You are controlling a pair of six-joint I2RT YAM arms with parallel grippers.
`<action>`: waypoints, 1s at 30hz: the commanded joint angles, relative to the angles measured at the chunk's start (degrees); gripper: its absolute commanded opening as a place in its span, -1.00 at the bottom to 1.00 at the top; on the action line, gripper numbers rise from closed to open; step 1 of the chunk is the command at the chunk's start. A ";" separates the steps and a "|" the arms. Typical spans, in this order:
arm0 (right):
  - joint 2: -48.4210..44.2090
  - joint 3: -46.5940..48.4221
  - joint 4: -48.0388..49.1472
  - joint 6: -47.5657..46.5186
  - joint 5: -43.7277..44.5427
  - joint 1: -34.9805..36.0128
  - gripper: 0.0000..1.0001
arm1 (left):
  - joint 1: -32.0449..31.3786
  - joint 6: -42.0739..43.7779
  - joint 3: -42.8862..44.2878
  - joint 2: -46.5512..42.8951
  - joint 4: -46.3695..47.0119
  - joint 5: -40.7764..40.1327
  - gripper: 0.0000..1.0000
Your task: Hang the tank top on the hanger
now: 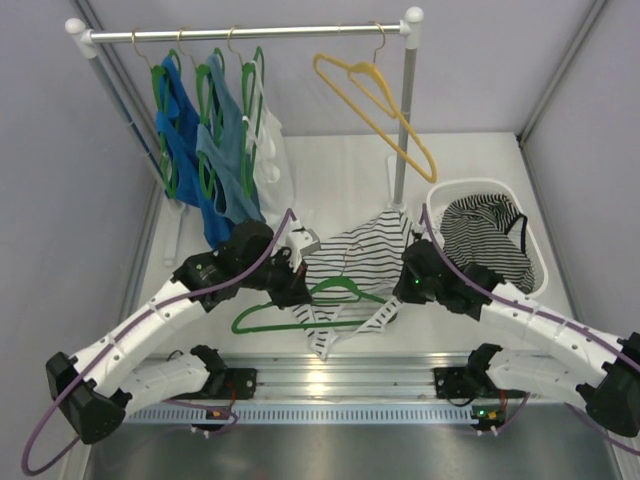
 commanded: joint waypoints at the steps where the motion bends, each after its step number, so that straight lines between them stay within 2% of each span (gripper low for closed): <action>1: -1.20 3.94 -0.17 -1.74 -0.38 0.77 -1.00 | -0.36 -0.72 -2.17 -2.34 9.93 3.76 -1.00; 14: -0.06 13.87 -1.04 -7.88 -0.30 0.33 -1.00 | -0.36 -7.93 -11.14 -4.37 28.04 6.23 -1.00; 21: 0.64 19.32 -2.89 -9.91 -1.35 -0.11 -1.00 | -0.80 -9.51 -16.85 -7.09 37.79 1.66 -1.00; 26: 1.08 21.70 -4.74 -11.05 -0.65 -0.55 -1.00 | -1.77 -9.86 -18.88 -7.79 43.77 1.48 -1.00; 30: 0.29 23.36 -4.39 -13.60 -0.56 -1.34 -0.88 | -2.73 -9.34 -19.23 -6.83 45.88 1.48 -1.00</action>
